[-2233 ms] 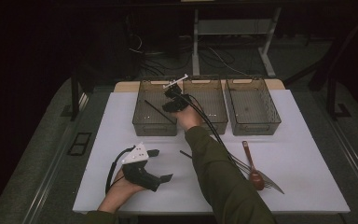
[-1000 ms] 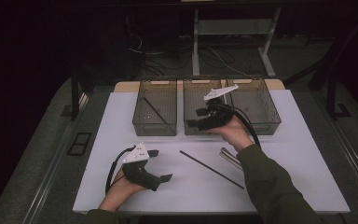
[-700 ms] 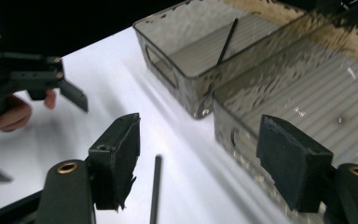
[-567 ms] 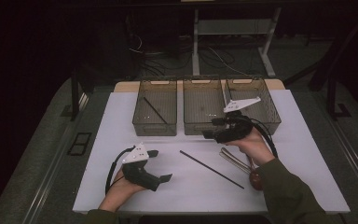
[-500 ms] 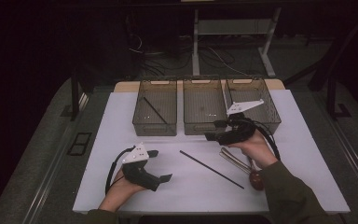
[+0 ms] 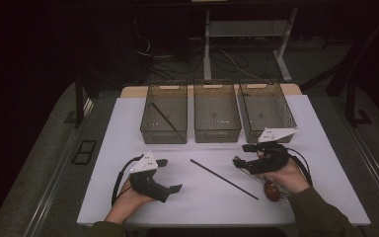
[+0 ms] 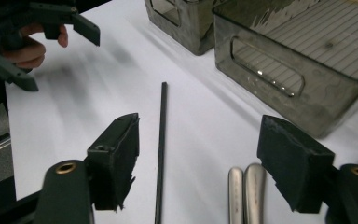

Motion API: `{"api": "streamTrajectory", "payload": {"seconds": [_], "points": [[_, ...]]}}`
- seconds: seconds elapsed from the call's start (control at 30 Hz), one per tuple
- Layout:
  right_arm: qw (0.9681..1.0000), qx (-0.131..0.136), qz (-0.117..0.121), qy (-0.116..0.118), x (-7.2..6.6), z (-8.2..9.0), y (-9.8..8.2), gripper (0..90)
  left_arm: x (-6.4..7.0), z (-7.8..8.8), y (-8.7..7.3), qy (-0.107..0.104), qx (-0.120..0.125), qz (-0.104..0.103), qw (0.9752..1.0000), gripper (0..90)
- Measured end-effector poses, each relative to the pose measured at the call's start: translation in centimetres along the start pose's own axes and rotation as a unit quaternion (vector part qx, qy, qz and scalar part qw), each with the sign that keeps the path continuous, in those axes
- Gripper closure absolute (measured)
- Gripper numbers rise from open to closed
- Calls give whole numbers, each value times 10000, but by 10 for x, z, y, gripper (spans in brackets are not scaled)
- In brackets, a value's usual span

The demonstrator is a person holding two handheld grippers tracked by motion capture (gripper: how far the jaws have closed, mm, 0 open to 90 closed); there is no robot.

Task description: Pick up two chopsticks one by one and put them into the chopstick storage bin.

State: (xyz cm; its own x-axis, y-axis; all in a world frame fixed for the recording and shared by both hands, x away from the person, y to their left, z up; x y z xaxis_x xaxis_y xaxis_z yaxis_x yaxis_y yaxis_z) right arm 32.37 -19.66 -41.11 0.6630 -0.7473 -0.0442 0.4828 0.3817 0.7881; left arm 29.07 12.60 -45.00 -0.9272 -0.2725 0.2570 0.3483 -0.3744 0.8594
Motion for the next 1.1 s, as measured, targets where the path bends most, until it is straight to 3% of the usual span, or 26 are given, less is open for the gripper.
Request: {"api": "streamTrajectory", "payload": {"seconds": [0.2,0.57,0.73,1.1], "points": [[9998,-169,74,0,-5,4,-19,339,1,-1,-1,12,-58,-21,10000,0],[9985,-511,142,140,-15,3,-39,586,1,-1,-2,66,-86,-24,9999,0],[9971,-667,344,149,-21,-4,-43,671,0,0,-3,73,-96,-20,9999,0],[9899,-1111,875,44,-35,-23,-55,734,1,0,-3,77,-100,-26,9999,0]]}}
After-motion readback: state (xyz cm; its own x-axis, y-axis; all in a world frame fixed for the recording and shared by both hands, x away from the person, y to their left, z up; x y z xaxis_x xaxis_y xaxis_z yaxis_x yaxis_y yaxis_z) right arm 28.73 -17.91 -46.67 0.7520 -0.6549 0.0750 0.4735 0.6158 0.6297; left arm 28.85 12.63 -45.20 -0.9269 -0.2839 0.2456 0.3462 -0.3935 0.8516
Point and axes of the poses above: each handheld gripper's, and its own axes: z roughly backward along the jaws, y roughly out of its top, x roughly to its right, the point moved 4 cm from there along -z, roughly forward along the jaws, and after that the axes turned 15 degrees about -y, right-handed, at the moved point
